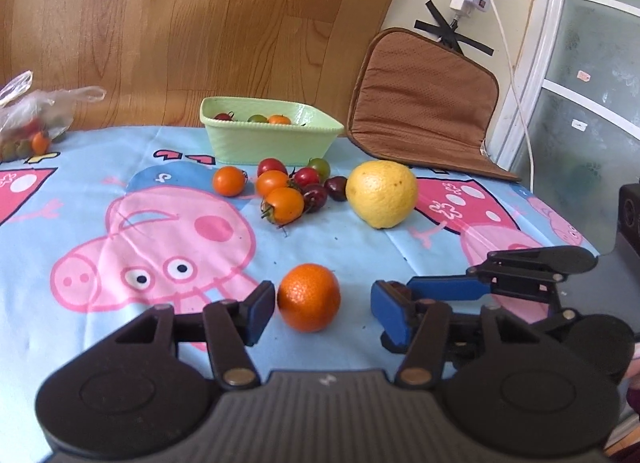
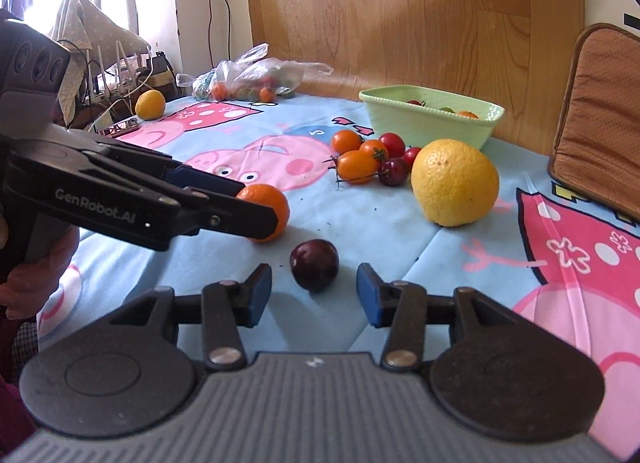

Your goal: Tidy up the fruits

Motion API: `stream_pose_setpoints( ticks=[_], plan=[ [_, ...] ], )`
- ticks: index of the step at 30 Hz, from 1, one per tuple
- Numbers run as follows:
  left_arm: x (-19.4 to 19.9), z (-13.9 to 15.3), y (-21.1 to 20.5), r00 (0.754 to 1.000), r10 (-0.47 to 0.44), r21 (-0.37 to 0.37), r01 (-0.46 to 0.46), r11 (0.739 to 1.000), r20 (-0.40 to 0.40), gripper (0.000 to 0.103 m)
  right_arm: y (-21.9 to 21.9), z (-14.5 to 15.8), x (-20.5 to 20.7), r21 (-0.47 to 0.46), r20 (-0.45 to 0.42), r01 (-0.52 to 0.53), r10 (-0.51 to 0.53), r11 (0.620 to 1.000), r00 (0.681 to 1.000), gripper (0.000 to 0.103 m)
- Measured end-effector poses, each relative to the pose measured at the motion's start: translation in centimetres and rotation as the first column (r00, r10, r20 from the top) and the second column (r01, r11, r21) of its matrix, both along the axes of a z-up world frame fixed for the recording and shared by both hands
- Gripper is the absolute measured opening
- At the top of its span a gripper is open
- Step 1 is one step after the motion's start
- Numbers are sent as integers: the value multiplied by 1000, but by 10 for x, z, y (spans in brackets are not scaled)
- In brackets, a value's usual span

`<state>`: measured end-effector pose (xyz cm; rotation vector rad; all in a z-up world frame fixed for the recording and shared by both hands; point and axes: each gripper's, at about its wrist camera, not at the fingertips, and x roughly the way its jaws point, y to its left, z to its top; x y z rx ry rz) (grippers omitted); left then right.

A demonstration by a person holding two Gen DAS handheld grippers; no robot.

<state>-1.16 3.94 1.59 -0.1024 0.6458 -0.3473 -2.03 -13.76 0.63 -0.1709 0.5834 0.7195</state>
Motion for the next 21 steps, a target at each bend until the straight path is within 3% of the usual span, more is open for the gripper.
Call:
stream_pose_setpoints(
  ticks=[1,2,3,7,12,17,21],
  plan=[
    [2,-4,0,1000,-2,11,2,1000,-11,48,1,0,0,-4,3,-6,6,1000,1000,49],
    [3,-7,-1,1000,-5,19,5,1000,-21,43,2,-1,0,-9,8,-9,9,1000,1000,42],
    [1,-9,0,1000,-5,26,5,1000,-11,36,3,-2,1,-16,13,-12,12,1000,1000,29],
    [7,-2,6,999,-33,-29,32,999,-17,35,5,2,3,-4,18,-22,22,1000,1000,29],
    [39,31,9,998,-27,-48,30,998,49,35,7,28,27,33,96,-7,4,999,995,29],
    [109,56,12,995,-10,-68,17,998,95,35,4,56,94,61,117,24,-31,998,993,29],
    [174,56,17,998,30,-84,-26,996,50,35,14,62,161,57,24,67,-69,996,997,29]
  ],
)
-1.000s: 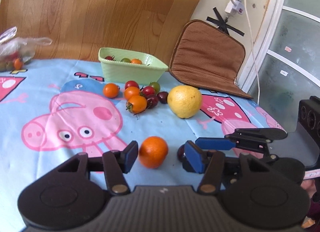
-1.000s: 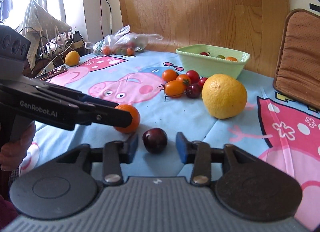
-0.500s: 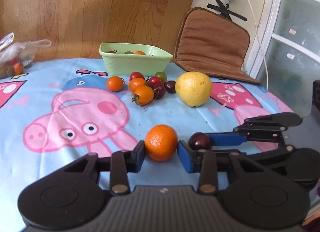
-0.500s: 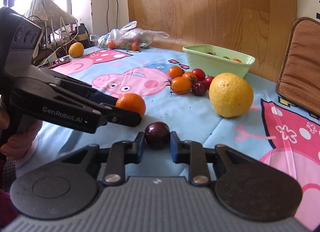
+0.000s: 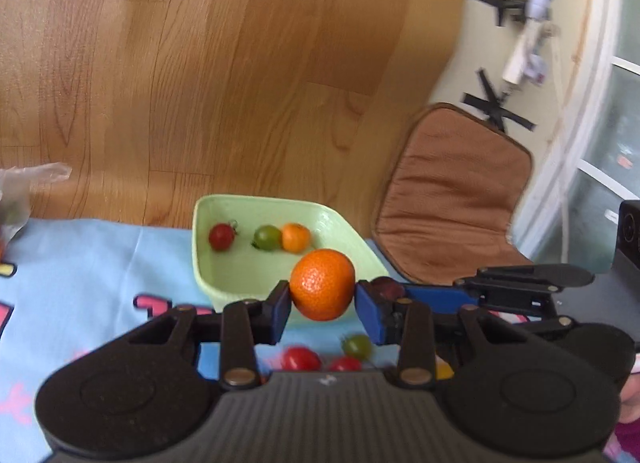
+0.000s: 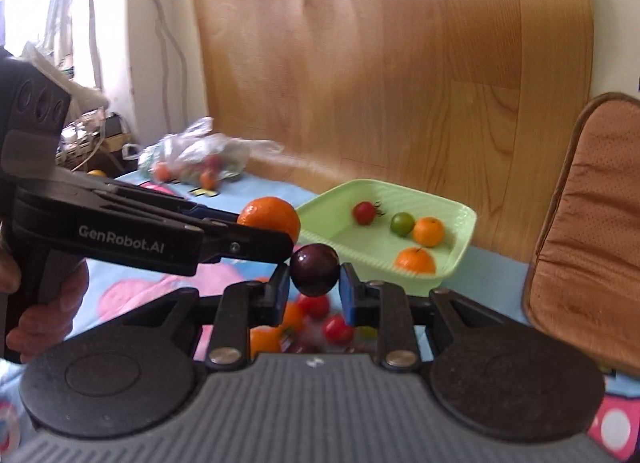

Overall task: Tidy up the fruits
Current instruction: 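Carry the cherry and tangerine over the green bowl and open both grippers, then close both grippers around the yellow grapefruit from opposite sides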

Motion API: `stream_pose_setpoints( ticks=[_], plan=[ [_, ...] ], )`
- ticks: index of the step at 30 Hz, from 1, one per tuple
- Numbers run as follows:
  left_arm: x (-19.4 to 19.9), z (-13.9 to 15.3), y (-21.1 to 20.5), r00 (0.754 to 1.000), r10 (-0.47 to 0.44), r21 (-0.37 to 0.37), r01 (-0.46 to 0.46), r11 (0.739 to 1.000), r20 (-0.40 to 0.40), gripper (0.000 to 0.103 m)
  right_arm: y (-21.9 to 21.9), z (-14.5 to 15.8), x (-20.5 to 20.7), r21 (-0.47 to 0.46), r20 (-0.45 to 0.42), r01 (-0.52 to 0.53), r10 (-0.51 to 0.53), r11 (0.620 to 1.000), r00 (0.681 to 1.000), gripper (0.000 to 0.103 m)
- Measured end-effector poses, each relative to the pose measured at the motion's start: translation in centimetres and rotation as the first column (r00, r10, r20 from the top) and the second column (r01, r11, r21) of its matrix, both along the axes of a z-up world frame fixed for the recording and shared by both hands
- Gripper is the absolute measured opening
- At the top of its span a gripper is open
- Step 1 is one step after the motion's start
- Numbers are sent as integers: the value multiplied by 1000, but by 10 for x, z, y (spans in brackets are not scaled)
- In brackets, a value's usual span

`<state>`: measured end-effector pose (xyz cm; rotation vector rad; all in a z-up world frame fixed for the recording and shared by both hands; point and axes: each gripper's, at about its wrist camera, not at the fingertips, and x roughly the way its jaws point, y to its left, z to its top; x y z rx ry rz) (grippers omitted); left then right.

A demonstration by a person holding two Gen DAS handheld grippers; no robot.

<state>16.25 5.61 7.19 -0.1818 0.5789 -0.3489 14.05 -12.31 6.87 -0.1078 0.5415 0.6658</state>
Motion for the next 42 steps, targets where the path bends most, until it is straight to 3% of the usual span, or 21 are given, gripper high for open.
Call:
stream_pose_setpoints(
  ticks=[5,11,19,25,29,31,32,33,36,40,42],
  plan=[
    [54,-18,2,996,48,30,-46,998,-72,36,11,-12,56,-32,-113,35,-38,999,993,29],
    [68,-27,3,993,89,74,-83,994,-73,42,14,-24,74,-46,-151,49,-55,998,987,31],
    [4,-13,17,997,77,21,-76,997,-6,43,-11,-2,40,13,-75,36,-35,999,997,31],
    [-56,-30,17,999,29,3,-29,1000,-44,46,-46,5,-24,52,0,12,-12,999,1000,31],
    [-81,-41,9,997,2,-41,-5,999,-76,47,-52,-10,-57,11,25,51,-51,999,998,32],
    [-90,-41,3,997,-17,-65,12,998,-74,47,-53,-19,-65,11,4,50,-50,999,999,48],
    [-95,-41,1,997,-25,-74,20,997,-70,47,-52,-22,-67,8,3,55,-55,998,999,67],
    [-98,-41,-1,997,-29,-78,23,997,-68,47,-51,-25,-70,-1,18,66,-66,998,998,74],
    [-105,-41,-7,997,-33,-87,26,996,-76,48,-40,-32,-73,-60,58,72,-69,996,996,74],
    [-112,-43,-7,995,-32,-112,21,993,-94,48,-35,-50,-69,-81,28,86,-84,993,996,74],
    [-115,-43,-6,995,-25,-111,14,994,-101,48,-33,-54,-72,-89,42,106,-103,990,994,68]
  ],
)
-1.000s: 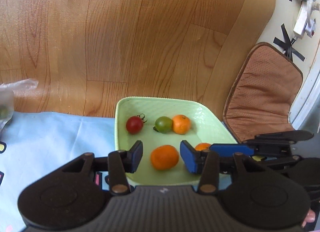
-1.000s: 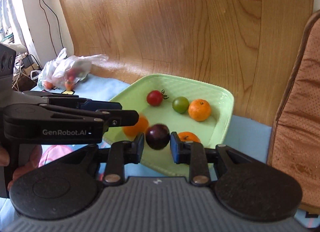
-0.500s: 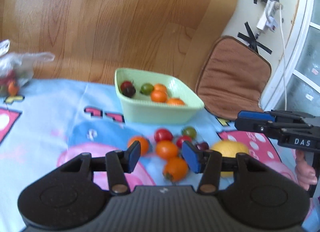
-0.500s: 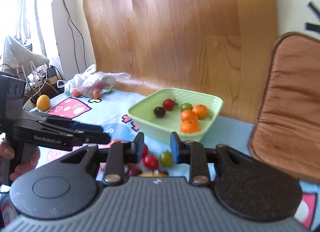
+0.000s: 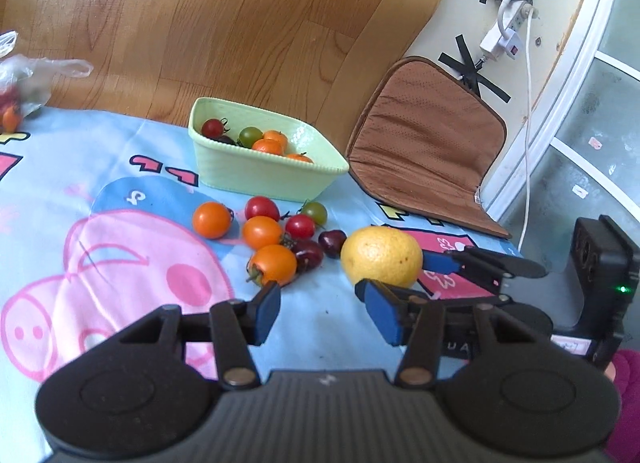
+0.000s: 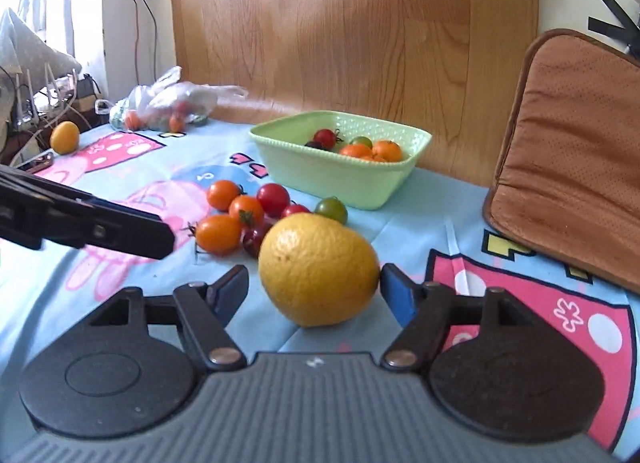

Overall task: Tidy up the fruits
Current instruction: 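Close both grippers around the yellow grapefruit from opposite sides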

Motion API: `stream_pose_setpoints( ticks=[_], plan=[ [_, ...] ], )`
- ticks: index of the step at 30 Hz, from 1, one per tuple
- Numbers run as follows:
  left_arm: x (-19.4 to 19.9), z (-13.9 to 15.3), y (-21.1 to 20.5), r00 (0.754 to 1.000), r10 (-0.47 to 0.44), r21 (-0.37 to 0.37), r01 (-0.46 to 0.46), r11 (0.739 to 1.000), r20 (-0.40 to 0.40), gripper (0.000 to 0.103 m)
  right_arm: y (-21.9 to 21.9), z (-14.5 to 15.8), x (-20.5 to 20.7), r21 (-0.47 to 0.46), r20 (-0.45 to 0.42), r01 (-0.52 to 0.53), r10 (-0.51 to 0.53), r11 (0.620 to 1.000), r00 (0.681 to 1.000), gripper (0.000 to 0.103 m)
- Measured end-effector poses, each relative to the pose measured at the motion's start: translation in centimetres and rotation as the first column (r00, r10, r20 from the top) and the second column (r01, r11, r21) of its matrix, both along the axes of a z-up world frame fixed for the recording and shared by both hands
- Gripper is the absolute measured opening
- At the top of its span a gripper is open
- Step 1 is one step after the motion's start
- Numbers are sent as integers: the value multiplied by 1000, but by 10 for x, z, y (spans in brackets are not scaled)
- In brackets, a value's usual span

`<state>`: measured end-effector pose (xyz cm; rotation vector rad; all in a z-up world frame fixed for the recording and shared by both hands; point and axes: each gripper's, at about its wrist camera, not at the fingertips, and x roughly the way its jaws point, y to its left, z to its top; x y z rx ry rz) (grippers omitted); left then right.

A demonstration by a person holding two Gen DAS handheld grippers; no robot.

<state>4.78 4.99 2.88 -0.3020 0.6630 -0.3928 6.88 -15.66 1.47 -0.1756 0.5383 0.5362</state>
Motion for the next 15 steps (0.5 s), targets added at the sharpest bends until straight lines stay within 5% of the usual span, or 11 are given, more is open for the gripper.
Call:
stream_pose_setpoints(
  ticks=[4,10,15],
  plan=[
    [-8,1,8,1000,-5,-34,5,999,-4,52,-2,6,-18,60,-43,-40,43,997,998,67],
    [-26,-2,20,996,-86,-160,83,984,-16,58,21,1,-74,1,1,-218,218,976,976,67],
    [-37,-8,23,993,-107,-200,95,975,-46,60,31,-6,-91,-22,39,-221,222,975,974,69]
  ],
)
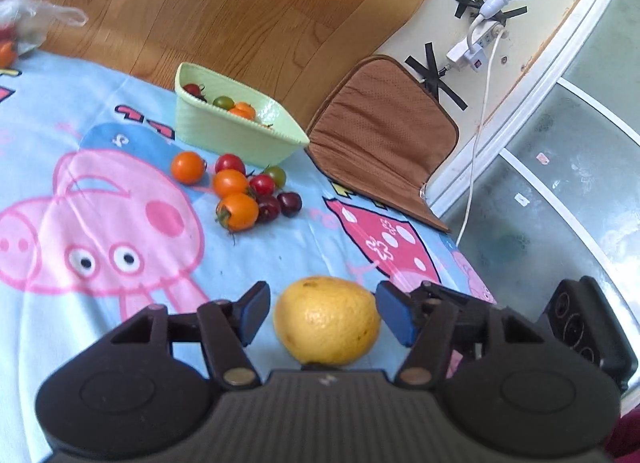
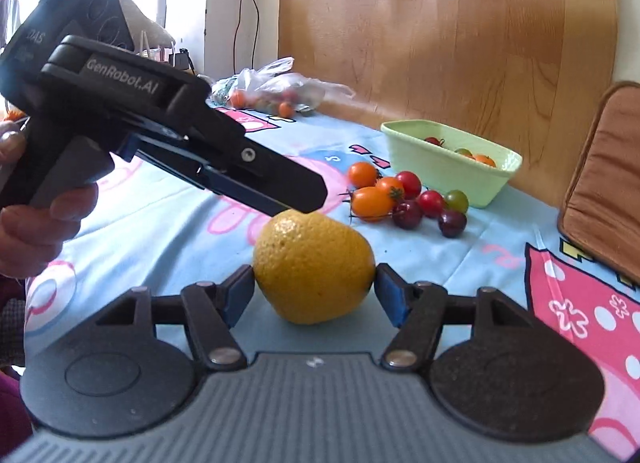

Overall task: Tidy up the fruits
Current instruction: 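Close both grippers around the yellow grapefruit from opposite sides, then lift the grapefruit with both grippers into the green bowl and release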

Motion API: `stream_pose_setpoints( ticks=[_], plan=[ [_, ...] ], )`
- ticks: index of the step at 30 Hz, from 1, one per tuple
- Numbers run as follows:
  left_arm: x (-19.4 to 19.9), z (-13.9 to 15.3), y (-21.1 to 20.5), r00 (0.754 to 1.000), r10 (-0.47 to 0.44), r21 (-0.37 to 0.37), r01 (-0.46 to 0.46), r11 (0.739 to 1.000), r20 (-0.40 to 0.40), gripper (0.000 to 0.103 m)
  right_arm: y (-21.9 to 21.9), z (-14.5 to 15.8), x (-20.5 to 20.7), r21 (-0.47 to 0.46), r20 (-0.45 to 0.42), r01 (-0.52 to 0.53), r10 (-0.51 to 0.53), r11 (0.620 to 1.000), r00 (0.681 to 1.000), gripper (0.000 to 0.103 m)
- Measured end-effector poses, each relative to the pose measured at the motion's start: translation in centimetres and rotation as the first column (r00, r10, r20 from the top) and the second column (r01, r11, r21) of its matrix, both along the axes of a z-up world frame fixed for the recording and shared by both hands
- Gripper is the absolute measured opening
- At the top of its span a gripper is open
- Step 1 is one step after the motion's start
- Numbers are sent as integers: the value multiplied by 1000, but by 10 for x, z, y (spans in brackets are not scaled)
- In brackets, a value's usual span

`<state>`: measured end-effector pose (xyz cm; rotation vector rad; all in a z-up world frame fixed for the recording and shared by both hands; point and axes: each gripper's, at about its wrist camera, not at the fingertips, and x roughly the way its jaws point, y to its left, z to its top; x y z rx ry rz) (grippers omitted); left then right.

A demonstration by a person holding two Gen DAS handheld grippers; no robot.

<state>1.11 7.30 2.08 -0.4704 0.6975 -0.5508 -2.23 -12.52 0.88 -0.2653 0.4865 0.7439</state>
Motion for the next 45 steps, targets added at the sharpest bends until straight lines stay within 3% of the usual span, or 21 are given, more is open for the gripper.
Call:
stream_pose_setpoints(
  ticks=[4,14,17,21,27,30,35,38,40,42,45],
  plan=[
    [0,-5,-1,999,-11,-36,10,999,-30,60,-5,-1,7,46,-75,27,-23,999,997,69],
    [1,-15,-6,998,-32,-67,28,997,-59,59,-18,2,-6,99,-120,56,-44,994,992,71],
    [2,-17,-3,998,-21,-87,15,996,-63,59,-16,2,-5,105,-120,69,-56,992,991,60],
    [19,7,-5,1000,-18,-29,18,999,3,59,-13,13,7,122,-96,83,-71,989,993,59],
    [90,47,1,990,25,16,-27,1000,137,59,-7,46,75,213,-38,123,-117,969,992,60],
    [136,53,6,989,55,24,-59,998,140,57,5,51,120,206,-12,148,-149,967,989,60],
    [197,41,11,989,106,69,-114,991,102,55,20,38,191,165,-68,181,-172,969,983,60],
    [219,34,15,989,131,85,-137,987,71,50,26,31,211,160,-76,173,-162,972,984,59],
    [226,28,14,991,119,93,-125,988,61,50,32,28,217,140,-61,150,-143,979,988,51],
    [227,28,8,988,128,149,-140,979,86,50,37,29,218,142,-54,121,-114,982,992,51],
    [220,30,7,988,125,145,-137,980,92,49,43,32,211,120,5,122,-123,985,992,51]
  ],
)
